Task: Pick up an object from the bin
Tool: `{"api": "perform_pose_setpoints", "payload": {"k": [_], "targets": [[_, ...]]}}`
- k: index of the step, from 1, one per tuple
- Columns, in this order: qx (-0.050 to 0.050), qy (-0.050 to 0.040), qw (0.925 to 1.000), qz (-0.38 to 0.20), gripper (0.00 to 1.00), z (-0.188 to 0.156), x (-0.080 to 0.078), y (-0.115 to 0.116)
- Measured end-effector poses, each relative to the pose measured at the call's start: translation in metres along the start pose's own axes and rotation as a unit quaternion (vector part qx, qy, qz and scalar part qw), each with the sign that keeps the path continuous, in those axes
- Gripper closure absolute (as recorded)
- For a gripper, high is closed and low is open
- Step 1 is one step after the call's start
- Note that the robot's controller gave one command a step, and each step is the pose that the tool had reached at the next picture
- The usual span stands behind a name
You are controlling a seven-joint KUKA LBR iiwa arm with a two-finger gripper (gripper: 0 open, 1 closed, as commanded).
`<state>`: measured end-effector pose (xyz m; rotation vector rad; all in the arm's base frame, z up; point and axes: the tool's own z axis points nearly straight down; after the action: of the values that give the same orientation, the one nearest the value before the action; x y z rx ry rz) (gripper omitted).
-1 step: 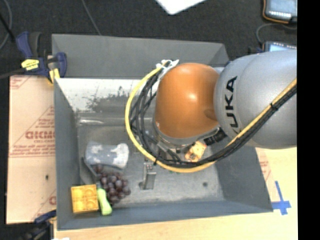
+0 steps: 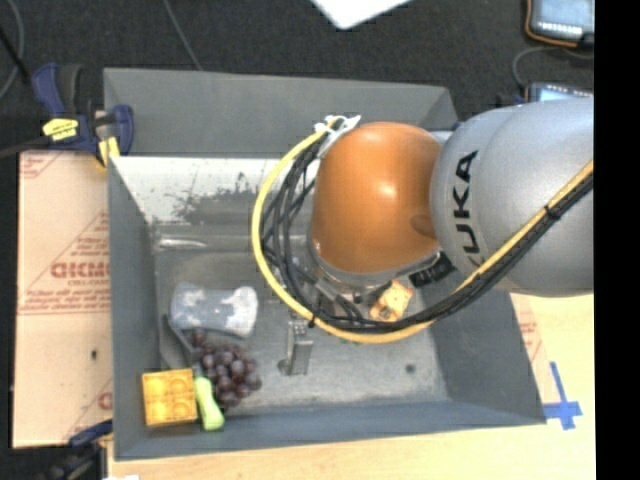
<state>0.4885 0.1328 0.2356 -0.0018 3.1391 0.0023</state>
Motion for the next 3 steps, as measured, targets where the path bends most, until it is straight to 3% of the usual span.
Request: {"api": "perform_pose_setpoints", "payload": {"k": [1, 2, 3], "targets": [[-0.001, -0.0011, 0.9999, 0.016, 0.00, 0.067, 0.000, 0.028], [-0.001, -0.0005, 0.9965, 0.083, 0.00, 0.075, 0.010, 0.071], [-0.001, -0.0010, 0.9939, 0.111, 0.00, 0.098, 0.013, 0.054]]}}
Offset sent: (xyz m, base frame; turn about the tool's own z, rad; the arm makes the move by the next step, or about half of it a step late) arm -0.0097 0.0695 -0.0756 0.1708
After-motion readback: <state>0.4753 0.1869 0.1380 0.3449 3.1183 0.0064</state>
